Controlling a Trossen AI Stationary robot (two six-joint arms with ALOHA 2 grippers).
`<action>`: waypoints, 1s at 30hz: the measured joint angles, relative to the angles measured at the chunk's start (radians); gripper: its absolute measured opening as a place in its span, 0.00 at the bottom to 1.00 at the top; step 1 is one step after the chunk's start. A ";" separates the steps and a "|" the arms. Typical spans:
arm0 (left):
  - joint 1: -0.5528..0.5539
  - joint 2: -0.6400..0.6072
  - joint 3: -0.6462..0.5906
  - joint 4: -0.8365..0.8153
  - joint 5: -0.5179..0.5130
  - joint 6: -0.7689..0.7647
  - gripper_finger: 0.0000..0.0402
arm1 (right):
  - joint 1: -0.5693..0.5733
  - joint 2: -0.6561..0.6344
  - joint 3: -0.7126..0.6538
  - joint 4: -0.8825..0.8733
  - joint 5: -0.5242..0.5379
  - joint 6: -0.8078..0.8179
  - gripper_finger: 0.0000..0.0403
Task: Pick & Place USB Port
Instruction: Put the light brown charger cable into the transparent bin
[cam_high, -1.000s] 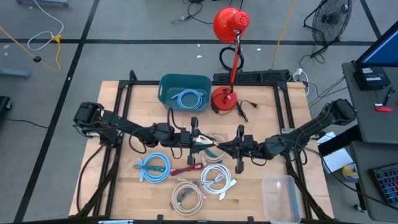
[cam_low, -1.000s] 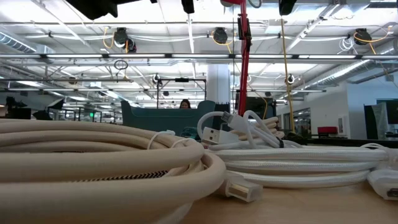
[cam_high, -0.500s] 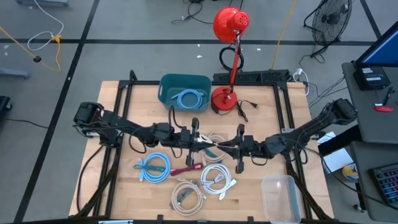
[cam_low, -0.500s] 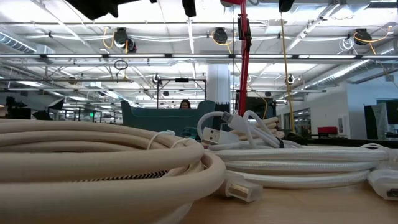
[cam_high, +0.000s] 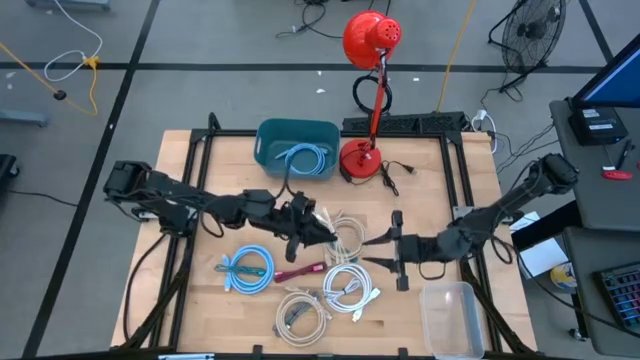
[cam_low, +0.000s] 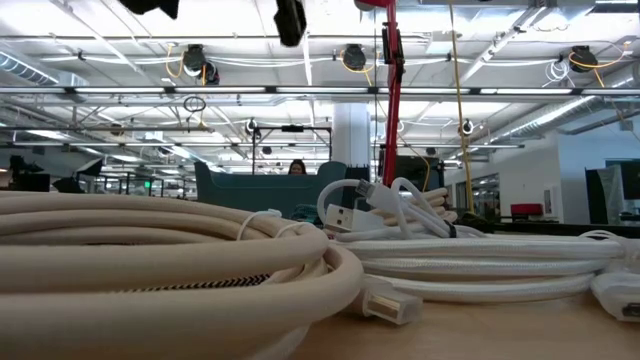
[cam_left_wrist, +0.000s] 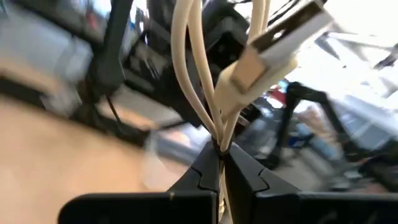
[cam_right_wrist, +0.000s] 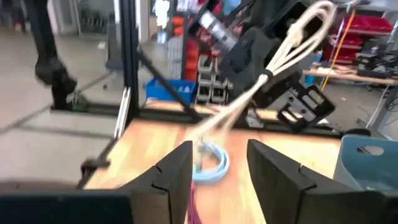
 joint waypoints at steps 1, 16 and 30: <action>-0.003 0.012 -0.005 0.009 0.007 -0.054 0.01 | 0.007 0.000 0.000 -0.022 0.000 0.002 0.37; -0.113 0.242 -0.075 0.101 0.051 -0.609 0.02 | 0.095 -0.001 0.000 -0.359 -0.005 0.032 0.36; -0.071 0.447 0.118 0.443 0.235 -0.770 0.01 | 0.149 0.082 -0.124 -0.215 -0.082 -0.532 0.36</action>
